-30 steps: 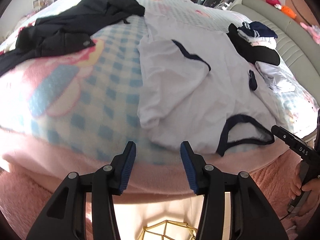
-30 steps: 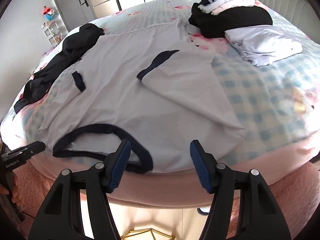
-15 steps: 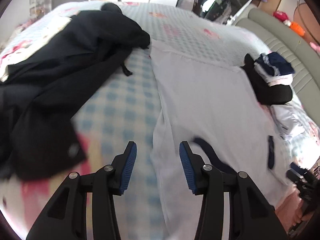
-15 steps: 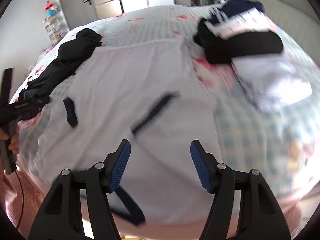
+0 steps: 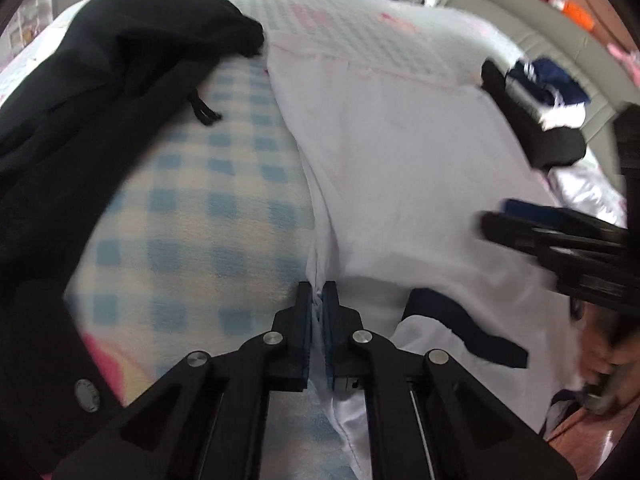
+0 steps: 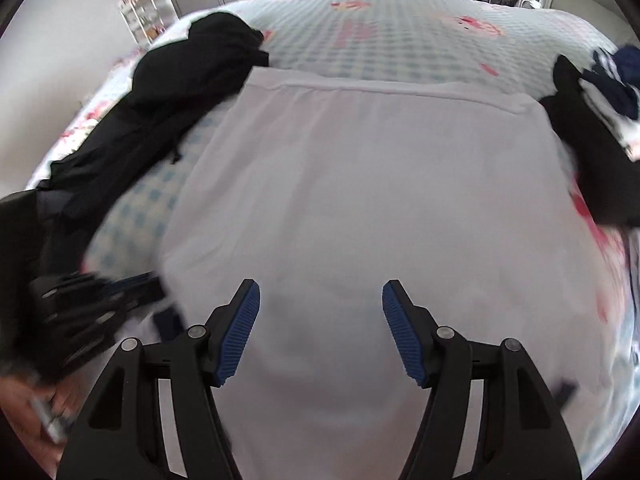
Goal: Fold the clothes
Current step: 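Release the shirt with the right gripper and withdraw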
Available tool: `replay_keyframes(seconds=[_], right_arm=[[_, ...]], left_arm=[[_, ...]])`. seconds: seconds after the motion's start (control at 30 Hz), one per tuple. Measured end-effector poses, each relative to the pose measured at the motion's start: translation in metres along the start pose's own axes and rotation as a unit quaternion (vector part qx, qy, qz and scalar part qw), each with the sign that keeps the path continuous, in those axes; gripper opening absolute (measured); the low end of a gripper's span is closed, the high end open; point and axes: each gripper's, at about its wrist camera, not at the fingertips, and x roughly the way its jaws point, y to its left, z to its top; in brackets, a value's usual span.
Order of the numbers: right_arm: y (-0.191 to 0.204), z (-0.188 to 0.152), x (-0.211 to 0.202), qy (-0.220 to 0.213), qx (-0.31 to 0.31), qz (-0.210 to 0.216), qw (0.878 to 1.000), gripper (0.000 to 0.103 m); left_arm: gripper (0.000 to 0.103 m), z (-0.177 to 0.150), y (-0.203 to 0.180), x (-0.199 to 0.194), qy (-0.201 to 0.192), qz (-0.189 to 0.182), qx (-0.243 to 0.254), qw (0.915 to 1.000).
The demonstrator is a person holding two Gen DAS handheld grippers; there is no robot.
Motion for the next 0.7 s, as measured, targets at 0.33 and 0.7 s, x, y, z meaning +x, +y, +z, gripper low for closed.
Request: replay_keyframes(seconds=[0.33,0.7], right_arm=[[-0.015,0.003,0.012,0.000,0.025,-0.033,0.999,0.064],[-0.049,0.011,0.007,0.004,0.056,-0.039,0.998,0.066]], left_arm=[[0.005,-0.009,0.035,-0.014,-0.001,-0.032,-0.086,0.9958],[0.042,0.066,0.046,0.021,-0.002,-0.061,-0.073,0.9955]])
